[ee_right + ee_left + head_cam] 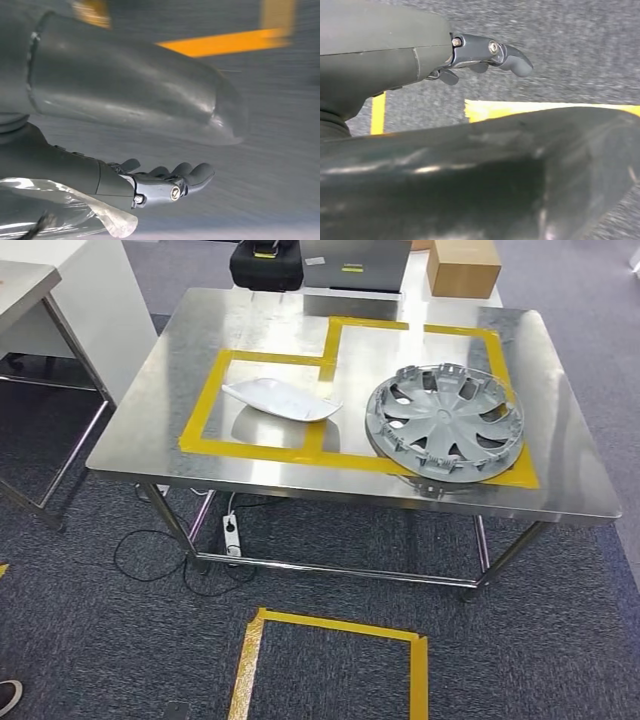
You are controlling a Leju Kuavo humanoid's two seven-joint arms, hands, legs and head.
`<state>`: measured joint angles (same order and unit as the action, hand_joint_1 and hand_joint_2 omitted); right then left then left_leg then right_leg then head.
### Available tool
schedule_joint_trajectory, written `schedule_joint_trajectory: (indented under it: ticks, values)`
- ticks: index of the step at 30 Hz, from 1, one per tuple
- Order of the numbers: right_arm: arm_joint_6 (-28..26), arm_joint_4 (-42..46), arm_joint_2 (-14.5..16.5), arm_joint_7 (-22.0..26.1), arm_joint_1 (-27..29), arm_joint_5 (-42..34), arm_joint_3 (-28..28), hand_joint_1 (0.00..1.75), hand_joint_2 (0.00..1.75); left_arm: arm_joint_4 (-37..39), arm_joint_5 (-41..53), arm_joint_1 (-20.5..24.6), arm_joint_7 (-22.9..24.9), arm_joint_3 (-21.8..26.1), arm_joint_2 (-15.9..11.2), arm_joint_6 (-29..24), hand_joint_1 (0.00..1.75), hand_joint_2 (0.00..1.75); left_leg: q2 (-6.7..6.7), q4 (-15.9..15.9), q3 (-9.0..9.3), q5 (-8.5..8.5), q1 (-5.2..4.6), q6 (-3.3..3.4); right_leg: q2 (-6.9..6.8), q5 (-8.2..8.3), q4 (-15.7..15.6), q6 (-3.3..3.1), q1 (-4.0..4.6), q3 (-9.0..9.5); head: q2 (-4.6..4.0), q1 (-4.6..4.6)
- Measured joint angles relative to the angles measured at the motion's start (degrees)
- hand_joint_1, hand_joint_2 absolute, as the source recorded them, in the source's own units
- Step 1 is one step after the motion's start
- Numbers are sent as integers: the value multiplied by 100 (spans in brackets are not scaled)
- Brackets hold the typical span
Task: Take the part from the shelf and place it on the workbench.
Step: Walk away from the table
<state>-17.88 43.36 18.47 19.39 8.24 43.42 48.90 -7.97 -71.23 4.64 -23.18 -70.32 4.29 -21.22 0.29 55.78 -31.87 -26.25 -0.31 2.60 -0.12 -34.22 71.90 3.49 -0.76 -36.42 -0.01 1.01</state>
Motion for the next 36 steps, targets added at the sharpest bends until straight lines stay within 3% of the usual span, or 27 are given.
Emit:
schedule_joint_trajectory:
  ticks: [1,3,5,7,8,10,12,13,14,15,16,17,19,20,22,23,24,25,27,28,29,30,31,32,33,35,36]
  values:
    - [-17,-279,-8,-390,-73,224,177,0,0,0,39,2,62,-11,-7,7,0,0,0,26,-59,37,1,-16,0,161,-336,-13,0,285,0,-1]
    - [-24,-819,-34,-1200,-242,581,475,0,0,-1,174,16,203,-51,-17,27,0,0,0,97,-154,97,-13,-65,6,268,-1217,-58,7,920,0,2]
    - [41,-1313,-67,-1790,-404,827,686,0,0,-1,321,44,313,-127,-23,50,0,0,9,144,-216,173,-24,-134,19,199,-1693,-118,26,1183,0,4]
    - [129,-1712,-96,-2073,-506,1021,796,0,0,-1,423,67,370,-209,-30,71,0,0,11,160,-257,230,-10,-208,10,236,-1729,-212,33,1104,0,0]
    - [167,-1873,-108,-2136,-546,1101,824,0,0,-1,457,71,387,-248,-34,77,0,0,4,205,-290,162,0,-242,-5,281,-1729,-275,30,1055,-1,3]
    - [265,-2129,-146,-2184,-623,1302,846,0,0,-1,500,69,417,-312,-45,89,0,0,-10,604,-422,-298,21,-302,-32,399,-1737,-379,20,932,-1,22]
    - [404,-2331,-213,-2195,-689,1581,824,0,0,-1,549,73,444,-373,-57,104,0,0,-13,1350,-575,-863,33,-341,-45,523,-1726,-406,32,783,-1,38]
    - [466,-2414,-246,-2196,-717,1700,802,0,0,-1,578,79,454,-406,-64,112,0,0,-13,1655,-599,-981,37,-350,-53,584,-1713,-405,39,713,0,36]
    - [522,-2484,-281,-2193,-745,1790,778,0,0,-1,603,85,468,-439,-70,118,0,0,-13,1798,-551,-955,40,-350,-60,643,-1690,-401,45,637,0,37]
    - [568,-2541,-309,-2188,-771,1846,758,0,0,-1,627,92,481,-467,-75,124,0,0,-13,1731,-412,-819,41,-341,-63,696,-1658,-395,50,560,0,36]
    - [604,-2589,-333,-2178,-798,1878,739,0,0,-1,646,100,492,-486,-78,128,0,0,-13,1469,-187,-642,41,-322,-64,741,-1622,-385,54,479,1,37]
    - [636,-2631,-354,-2166,-823,1895,719,0,0,-1,660,113,501,-505,-84,132,0,0,-15,1035,116,-526,38,-290,-64,782,-1582,-371,57,398,1,37]
    - [672,-2702,-384,-2143,-859,1910,683,0,0,-1,675,149,512,-553,-98,136,0,0,-17,223,623,-507,18,-223,-63,854,-1527,-320,69,294,0,32]
    - [680,-2730,-397,-2133,-876,1918,670,0,0,-1,677,164,517,-574,-104,138,0,0,-18,-1,737,-545,4,-195,-64,895,-1514,-287,69,268,0,38]
    - [693,-2787,-427,-2117,-900,1949,646,0,0,-1,684,172,535,-597,-110,154,0,0,-15,-54,699,-493,-13,-137,-58,986,-1522,-212,64,250,1,44]
    - [702,-2814,-447,-2116,-907,1977,633,0,0,-1,693,176,548,-606,-113,166,0,0,-6,-66,652,-439,-7,-96,-38,964,-1495,-175,61,224,1,51]
    - [720,-2839,-465,-2122,-910,2014,617,0,0,-1,707,183,566,-618,-116,182,0,0,3,-75,592,-370,1,-48,-17,838,-1406,-139,63,175,1,42]
    - [751,-2861,-485,-2142,-911,2068,593,0,0,-1,722,191,592,-631,-115,201,0,0,11,-87,514,-294,10,-8,2,601,-1209,-110,65,92,1,36]
    - [855,-2903,-531,-2190,-923,2205,519,0,0,-1,744,201,657,-671,-114,256,0,0,17,-75,322,-150,-1,35,16,-13,-510,-72,64,-121,0,13]
    - [910,-2920,-554,-2213,-931,2264,477,0,0,-1,747,199,686,-693,-116,284,0,0,5,-68,219,-84,-9,35,14,-187,-145,-65,64,-194,0,7]
    - [957,-2936,-577,-2223,-938,2315,434,0,0,-1,748,198,712,-714,-118,304,0,0,-10,-60,119,-20,-17,29,14,-198,105,-64,64,-200,0,3]
    - [992,-2948,-596,-2231,-942,2358,395,0,0,-1,751,198,731,-727,-121,310,0,0,-30,-54,28,40,-23,18,16,-64,173,-73,64,-124,0,3]
    - [1028,-2959,-615,-2236,-943,2405,352,0,0,-1,762,202,748,-735,-122,304,0,0,-62,-49,-59,99,-28,3,31,149,32,-93,65,58,1,3]
    - [1060,-2970,-634,-2241,-941,2455,304,0,0,-1,774,211,767,-743,-121,292,0,0,-94,-42,-128,161,-31,-12,89,328,-297,-126,66,335,1,4]
    - [1083,-2978,-651,-2245,-941,2498,261,0,0,-2,788,225,777,-751,-118,279,0,0,-135,-27,-186,217,-42,-29,184,400,-750,-164,73,694,1,2]
    - [1113,-2998,-675,-2252,-946,2545,189,0,0,-3,809,264,790,-767,-111,260,0,0,-231,18,-280,323,-64,-72,336,263,-1587,-224,72,1243,1,2]
    - [1124,-3009,-681,-2255,-950,2551,166,0,0,-3,818,278,791,-772,-109,251,0,0,-278,36,-319,372,-71,-98,342,176,-1799,-248,76,1360,1,2]
